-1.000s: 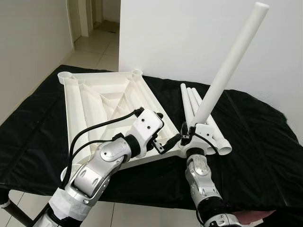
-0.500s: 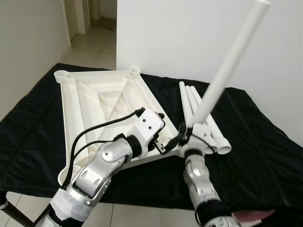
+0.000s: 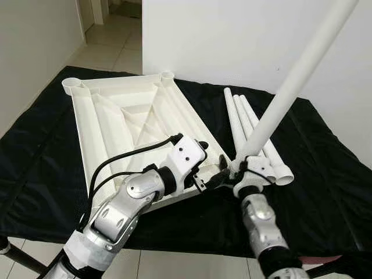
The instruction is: Building children table
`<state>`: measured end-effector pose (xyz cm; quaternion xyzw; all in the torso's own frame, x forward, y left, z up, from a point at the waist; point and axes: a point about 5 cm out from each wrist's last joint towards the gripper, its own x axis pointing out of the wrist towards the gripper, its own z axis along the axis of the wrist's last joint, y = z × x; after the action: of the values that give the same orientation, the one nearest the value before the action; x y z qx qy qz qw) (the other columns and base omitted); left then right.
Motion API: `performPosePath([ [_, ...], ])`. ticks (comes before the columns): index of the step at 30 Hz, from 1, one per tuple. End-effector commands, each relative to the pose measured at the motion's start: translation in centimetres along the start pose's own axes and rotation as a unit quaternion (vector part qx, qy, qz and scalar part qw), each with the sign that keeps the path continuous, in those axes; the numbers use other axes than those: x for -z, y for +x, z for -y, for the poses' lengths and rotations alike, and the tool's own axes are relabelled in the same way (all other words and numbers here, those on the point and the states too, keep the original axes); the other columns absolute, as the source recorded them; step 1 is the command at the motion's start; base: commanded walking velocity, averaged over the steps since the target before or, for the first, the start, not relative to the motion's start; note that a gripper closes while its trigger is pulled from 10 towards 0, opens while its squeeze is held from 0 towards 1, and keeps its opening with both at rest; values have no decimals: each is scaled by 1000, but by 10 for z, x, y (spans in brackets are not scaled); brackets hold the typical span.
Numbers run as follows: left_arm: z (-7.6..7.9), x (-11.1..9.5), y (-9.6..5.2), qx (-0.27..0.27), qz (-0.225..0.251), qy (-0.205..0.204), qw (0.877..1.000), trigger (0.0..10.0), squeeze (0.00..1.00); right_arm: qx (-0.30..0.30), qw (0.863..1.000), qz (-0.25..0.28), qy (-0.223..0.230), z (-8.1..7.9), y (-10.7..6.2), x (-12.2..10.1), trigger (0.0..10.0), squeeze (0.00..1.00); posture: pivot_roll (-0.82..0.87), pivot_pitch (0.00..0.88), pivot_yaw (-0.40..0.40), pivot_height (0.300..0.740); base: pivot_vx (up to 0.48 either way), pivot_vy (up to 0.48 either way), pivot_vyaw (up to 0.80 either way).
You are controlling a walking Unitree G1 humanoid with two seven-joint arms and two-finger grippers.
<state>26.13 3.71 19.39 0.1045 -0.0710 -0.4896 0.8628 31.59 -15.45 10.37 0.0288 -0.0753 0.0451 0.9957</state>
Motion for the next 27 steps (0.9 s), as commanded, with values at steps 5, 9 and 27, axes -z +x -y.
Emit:
performPosePath([
  [5, 9, 6, 2, 26, -10, 5, 1000, 10000, 0, -81, 996, 32, -12, 6, 3, -19, 10000, 0, 31, 0, -110, 740, 0, 0, 0],
  [9, 11, 8, 1, 34, -14, 5, 999, 10000, 0, -125, 992, 30, -14, 9, 3, -23, 10000, 0, 30, 0, -107, 740, 0, 0, 0],
  [27, 17, 15, 6, 44, -34, -14, 998, 10000, 0, -256, 963, -71, -36, 38, -1, -10, 8902, 0, 18, 0, -90, 740, 0, 0, 0],
])
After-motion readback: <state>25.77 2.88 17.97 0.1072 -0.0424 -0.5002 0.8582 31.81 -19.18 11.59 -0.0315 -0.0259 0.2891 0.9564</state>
